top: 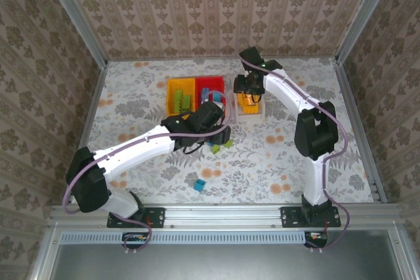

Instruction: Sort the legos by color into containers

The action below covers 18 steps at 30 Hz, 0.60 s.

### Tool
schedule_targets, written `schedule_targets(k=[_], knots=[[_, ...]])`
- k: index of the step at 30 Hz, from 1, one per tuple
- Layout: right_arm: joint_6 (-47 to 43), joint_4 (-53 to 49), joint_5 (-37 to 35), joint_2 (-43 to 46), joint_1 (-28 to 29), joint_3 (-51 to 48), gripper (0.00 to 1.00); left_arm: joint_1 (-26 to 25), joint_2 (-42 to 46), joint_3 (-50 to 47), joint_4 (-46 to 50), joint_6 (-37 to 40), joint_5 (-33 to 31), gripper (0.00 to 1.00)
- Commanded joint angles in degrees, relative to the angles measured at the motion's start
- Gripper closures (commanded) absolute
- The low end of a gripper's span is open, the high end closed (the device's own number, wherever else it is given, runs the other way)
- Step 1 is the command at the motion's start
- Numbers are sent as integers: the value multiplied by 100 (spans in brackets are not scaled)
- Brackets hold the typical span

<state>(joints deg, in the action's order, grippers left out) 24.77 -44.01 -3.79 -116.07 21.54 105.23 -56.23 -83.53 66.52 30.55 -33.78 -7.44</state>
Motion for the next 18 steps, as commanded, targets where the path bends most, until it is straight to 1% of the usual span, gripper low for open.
schedule_targets(k=[1,4,6,8,13,16,18], knots=[[-122,-66,73,888,173,-94,42,3,24,-254,476,245,-93,37],[-63,54,10,1547,333,-521,41,69,-132,-480,498,86,35,36],[25,208,31,2052,446,-969,40,97,-303,-558,404,-102,170,32],[131,356,35,2553,563,-1474,39,87,-525,-570,289,-319,265,30],[470,515,158,3704,767,-2716,36,-25,-1067,-379,303,-1356,113,29],[586,431,179,4269,825,-3138,36,-111,-1190,-322,336,-2042,-84,28],[631,348,177,4512,834,-3311,36,-149,-1273,-278,285,-2419,-107,27]])
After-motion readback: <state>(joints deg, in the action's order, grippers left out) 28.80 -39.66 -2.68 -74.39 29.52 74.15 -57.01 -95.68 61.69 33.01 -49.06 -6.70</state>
